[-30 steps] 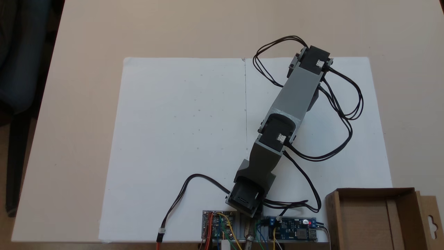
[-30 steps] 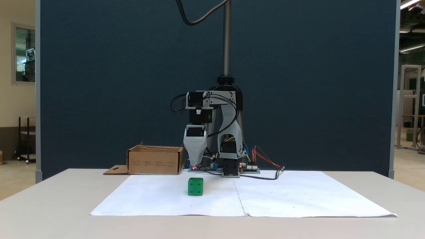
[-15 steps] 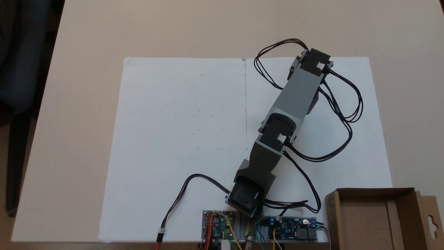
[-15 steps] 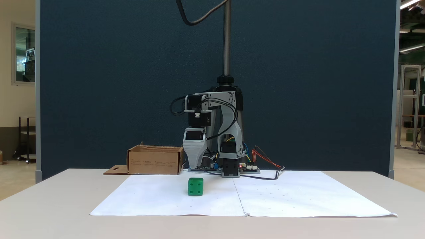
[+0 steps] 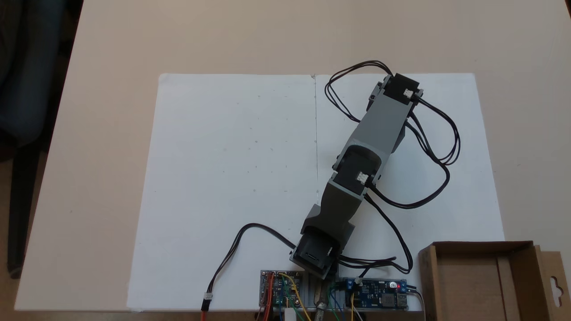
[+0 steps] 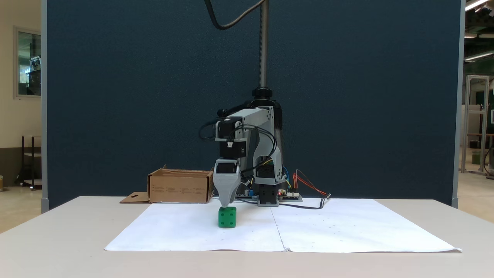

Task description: Grasp a green dice and put it in the bin.

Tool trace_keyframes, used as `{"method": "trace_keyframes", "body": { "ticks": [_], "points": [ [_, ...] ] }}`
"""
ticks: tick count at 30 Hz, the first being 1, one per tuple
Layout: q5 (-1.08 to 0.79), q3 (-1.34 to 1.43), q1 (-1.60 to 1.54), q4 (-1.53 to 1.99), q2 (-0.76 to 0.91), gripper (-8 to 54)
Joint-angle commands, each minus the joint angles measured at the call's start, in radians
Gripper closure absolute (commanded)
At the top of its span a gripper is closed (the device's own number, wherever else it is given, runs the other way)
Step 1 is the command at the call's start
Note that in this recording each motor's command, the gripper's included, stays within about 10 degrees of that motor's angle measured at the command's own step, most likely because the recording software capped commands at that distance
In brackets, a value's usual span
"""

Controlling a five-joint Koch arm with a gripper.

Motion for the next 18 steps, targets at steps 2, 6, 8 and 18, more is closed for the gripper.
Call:
{"method": "trace_keyframes", "body": {
  "ticks": [2,6,8,18],
  "points": [
    [-0.107,0.003,0.011,-0.052,0.018,1.4],
    [-0.12,0.018,0.011,-0.078,0.018,1.4],
    [-0.121,0.032,0.011,-0.092,0.018,1.4],
    [-0.123,0.066,0.011,-0.129,-0.005,1.4]
  ]
}}
